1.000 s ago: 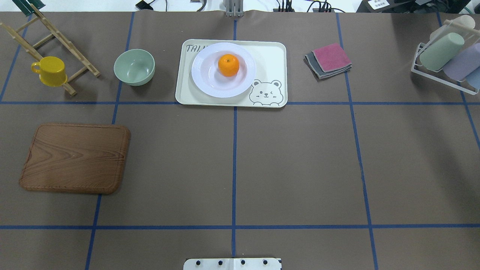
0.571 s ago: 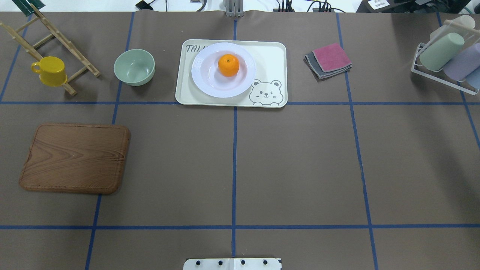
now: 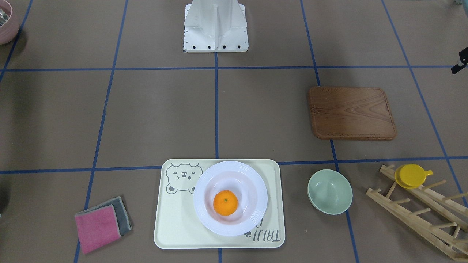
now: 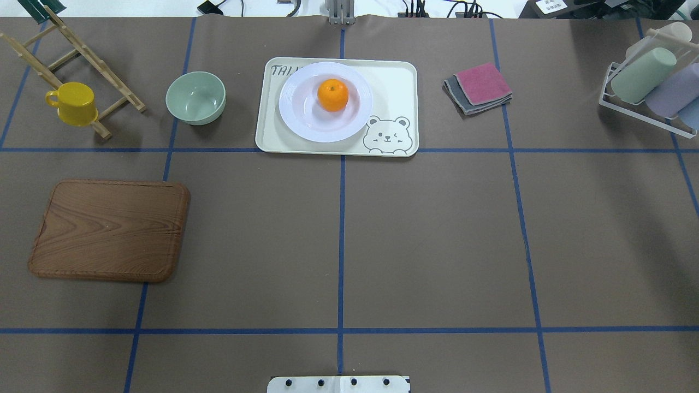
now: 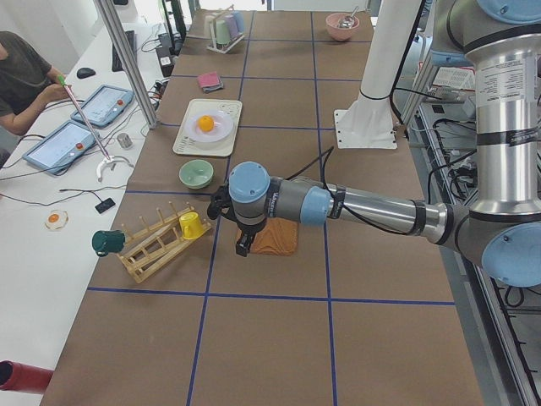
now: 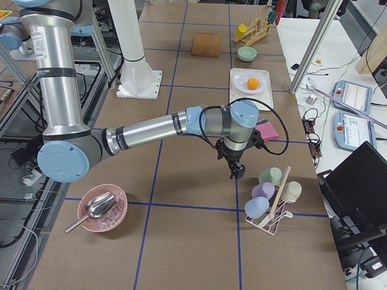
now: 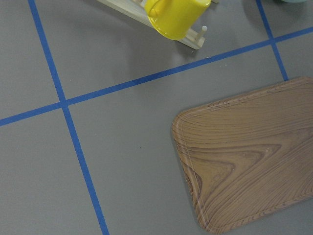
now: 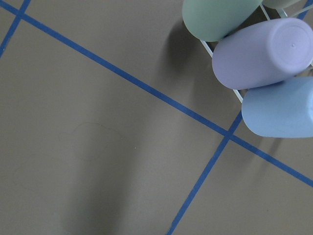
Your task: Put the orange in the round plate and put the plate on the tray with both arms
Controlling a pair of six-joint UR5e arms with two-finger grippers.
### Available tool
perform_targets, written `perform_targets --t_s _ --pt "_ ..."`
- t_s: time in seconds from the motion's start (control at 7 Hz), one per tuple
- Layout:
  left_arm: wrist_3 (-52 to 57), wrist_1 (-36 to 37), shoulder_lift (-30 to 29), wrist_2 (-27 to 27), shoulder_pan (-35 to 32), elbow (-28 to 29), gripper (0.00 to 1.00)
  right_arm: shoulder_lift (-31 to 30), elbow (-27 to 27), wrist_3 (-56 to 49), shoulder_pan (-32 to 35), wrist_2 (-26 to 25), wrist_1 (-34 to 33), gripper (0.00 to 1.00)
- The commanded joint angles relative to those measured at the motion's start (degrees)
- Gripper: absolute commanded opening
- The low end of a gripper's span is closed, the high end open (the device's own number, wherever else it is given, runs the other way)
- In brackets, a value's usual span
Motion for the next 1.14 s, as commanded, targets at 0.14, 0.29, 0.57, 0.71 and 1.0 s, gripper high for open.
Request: perform_targets --t_s 0.14,0.29,0.57,0.71,1.0 --pt "0.0 0.0 -0.6 0.4 0.1 -2.3 0.99 -0.2 2.6 2.8 -0.2 0.0 0.1 1.00" --pt "-0.2 -1.7 -1.4 5.7 0.1 -2.4 0.99 -0.2 1.2 3.0 -0.2 -0.2 0.3 1.00" --pt "-0.2 -1.8 -3.1 5.7 0.4 -0.8 0.99 0.2 0.3 2.6 -0.2 -0.6 0.5 1.00" --pt "-0.2 -1.8 -3.8 5.7 0.4 0.4 0.99 0.3 0.2 2.3 -0.2 -0.6 0.5 1.00" --pt "-0.2 -1.6 -3.8 5.9 0.4 0.3 0.99 0.1 0.1 3.0 -0.2 -0.5 0.5 1.00"
